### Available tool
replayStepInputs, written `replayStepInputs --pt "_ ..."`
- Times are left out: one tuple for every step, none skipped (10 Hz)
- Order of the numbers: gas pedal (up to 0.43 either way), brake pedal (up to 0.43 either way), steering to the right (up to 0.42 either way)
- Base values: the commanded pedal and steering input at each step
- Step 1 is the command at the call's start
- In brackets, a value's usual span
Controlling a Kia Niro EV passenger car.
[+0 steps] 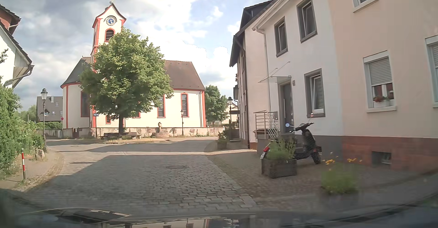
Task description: Follow the waypoints while adhering to traffic rules and regulations
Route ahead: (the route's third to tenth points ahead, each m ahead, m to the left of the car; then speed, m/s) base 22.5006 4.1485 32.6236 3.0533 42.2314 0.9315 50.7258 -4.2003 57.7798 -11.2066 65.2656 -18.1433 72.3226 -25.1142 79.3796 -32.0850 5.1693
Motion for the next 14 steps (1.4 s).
replayStepInputs --pt "0.110 0.000 -0.151" --pt "0.110 0.000 -0.138" --pt "0.110 0.000 -0.121" --pt "0.110 0.000 -0.110" --pt "0.110 0.000 -0.108" --pt "0.110 0.000 -0.107" --pt "0.110 0.000 -0.102" --pt "0.110 0.000 -0.092" --pt "0.110 0.000 -0.075" --pt "0.098 0.000 -0.065" --pt "0.098 0.000 -0.064" --pt "0.098 0.000 -0.065" --pt "0.098 0.000 -0.061" --pt "0.098 0.000 -0.046"
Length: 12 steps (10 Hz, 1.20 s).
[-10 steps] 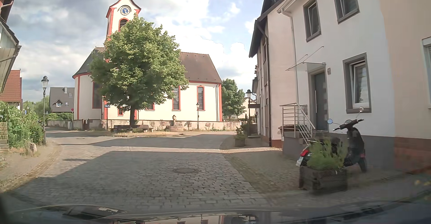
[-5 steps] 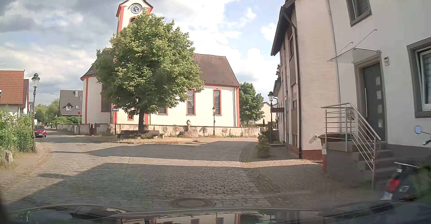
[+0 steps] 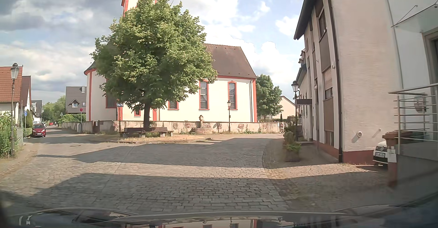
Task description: Follow the waypoints while adhering to traffic rules and regulations
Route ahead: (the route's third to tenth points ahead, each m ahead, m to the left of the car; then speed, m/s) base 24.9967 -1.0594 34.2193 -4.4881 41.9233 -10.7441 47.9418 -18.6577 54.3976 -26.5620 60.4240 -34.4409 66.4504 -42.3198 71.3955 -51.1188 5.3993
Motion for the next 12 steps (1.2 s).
replayStepInputs --pt "0.087 0.000 -0.029" --pt "0.067 0.000 -0.011" --pt "0.059 0.000 0.001" --pt "0.059 0.000 0.006" --pt "0.059 0.000 0.014" --pt "0.059 0.000 0.024" --pt "0.059 0.000 0.040" --pt "0.059 0.000 0.056" --pt "0.059 0.000 0.070" --pt "0.059 0.000 0.081" --pt "0.059 0.000 0.092" --pt "0.059 0.000 0.099"
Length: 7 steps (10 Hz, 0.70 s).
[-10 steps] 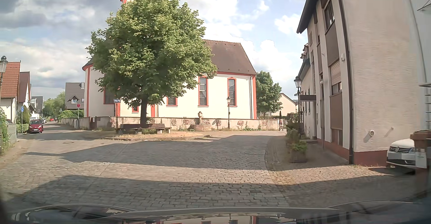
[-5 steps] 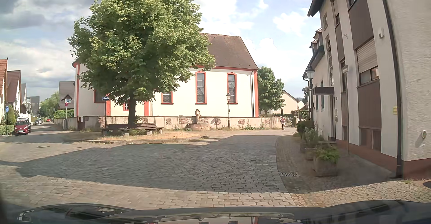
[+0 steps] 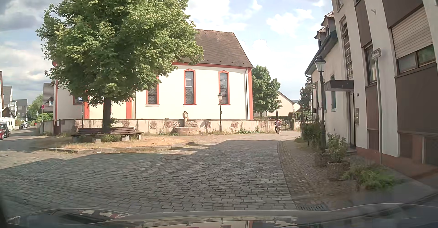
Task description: Follow the waypoints while adhering to traffic rules and regulations
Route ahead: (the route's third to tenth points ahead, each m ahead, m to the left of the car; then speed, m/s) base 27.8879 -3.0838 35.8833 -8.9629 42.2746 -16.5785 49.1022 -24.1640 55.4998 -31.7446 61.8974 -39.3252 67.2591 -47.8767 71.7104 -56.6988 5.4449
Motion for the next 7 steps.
replayStepInputs --pt "0.059 0.000 0.097" --pt "0.059 0.000 0.087" --pt "0.059 0.000 0.078" --pt "0.059 0.000 0.072" --pt "0.059 0.000 0.064" --pt "0.059 0.000 0.053" --pt "0.059 0.000 0.043"
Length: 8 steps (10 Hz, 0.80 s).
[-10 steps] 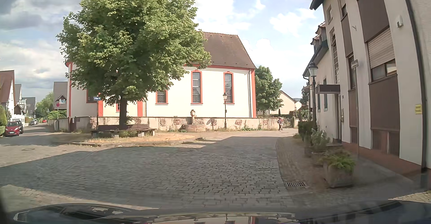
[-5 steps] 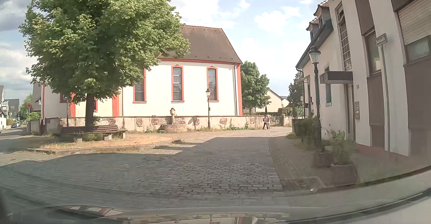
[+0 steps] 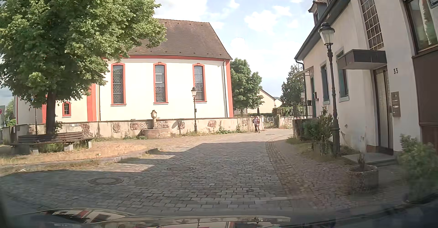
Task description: Follow the waypoints while adhering to traffic rules and regulations
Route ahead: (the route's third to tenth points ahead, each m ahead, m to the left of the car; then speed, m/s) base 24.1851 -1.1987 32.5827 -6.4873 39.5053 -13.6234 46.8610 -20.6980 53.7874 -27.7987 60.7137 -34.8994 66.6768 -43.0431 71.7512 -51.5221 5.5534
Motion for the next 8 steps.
replayStepInputs --pt "0.059 0.000 0.040" --pt "0.059 0.000 0.044" --pt "0.059 0.000 0.044" --pt "0.059 0.000 0.034" --pt "0.059 0.000 0.020" --pt "0.059 0.000 0.014" --pt "0.059 0.000 0.016" --pt "0.059 0.000 0.021"
